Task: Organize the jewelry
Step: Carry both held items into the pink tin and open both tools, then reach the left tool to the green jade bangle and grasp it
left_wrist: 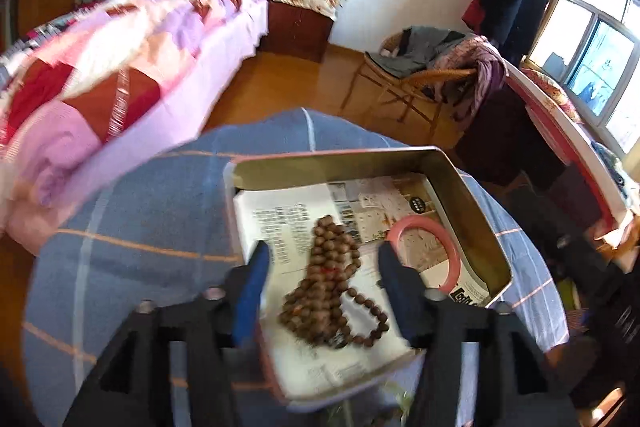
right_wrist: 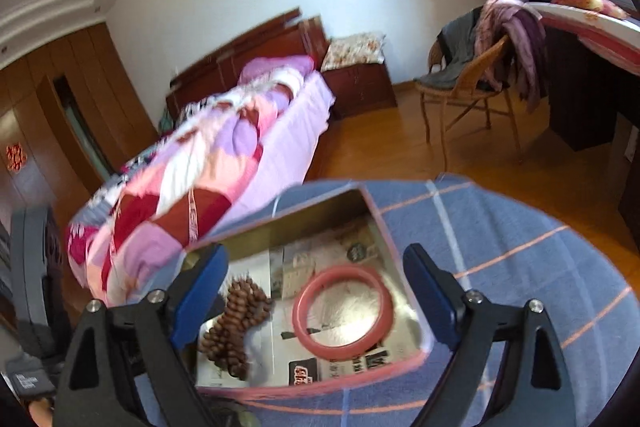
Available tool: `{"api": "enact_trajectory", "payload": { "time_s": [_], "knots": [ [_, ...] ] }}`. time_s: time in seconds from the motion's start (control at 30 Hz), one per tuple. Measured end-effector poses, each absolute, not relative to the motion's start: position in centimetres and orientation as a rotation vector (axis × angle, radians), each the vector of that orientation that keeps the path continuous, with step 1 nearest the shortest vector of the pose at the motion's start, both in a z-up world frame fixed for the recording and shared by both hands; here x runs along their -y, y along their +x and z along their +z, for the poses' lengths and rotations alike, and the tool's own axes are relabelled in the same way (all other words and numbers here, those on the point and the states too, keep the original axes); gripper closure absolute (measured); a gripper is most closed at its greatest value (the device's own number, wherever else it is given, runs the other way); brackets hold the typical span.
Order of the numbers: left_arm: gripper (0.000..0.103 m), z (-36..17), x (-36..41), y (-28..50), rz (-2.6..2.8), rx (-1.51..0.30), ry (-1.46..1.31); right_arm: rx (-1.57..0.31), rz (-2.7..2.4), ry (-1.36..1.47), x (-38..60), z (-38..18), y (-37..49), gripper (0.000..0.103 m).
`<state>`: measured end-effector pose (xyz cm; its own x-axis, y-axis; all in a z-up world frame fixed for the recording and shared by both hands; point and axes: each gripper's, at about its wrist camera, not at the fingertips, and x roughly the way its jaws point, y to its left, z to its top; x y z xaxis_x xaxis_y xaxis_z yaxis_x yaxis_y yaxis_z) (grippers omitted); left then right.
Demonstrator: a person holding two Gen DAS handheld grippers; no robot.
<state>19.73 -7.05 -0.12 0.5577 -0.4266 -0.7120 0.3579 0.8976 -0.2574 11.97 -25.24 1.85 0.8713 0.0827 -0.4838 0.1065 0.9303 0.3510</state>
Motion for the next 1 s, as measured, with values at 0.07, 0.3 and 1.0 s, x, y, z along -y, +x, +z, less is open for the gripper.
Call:
{"api": "enact_trajectory", "payload": {
  "time_s": [0.07,0.3,1.0],
  "knots": [
    [0.037,0.9,6.1,18.0,-0.429,-0.835,-0.063,-0.507,-0.049,0.359,25.3,2.9,10.7,0.011],
    [0.036,1.5,3.6,13.7,-0.359,-0.824,-0.027,-0.566,-0.137,0.299,24.6,2.2,5.5,0.011],
    [0.036,1.2,2.6,3.9,-0.283,-0.782,0.094,-0.609,-0.107,0.165,19.2,1.3,-3.3,0.013]
  ]
}}
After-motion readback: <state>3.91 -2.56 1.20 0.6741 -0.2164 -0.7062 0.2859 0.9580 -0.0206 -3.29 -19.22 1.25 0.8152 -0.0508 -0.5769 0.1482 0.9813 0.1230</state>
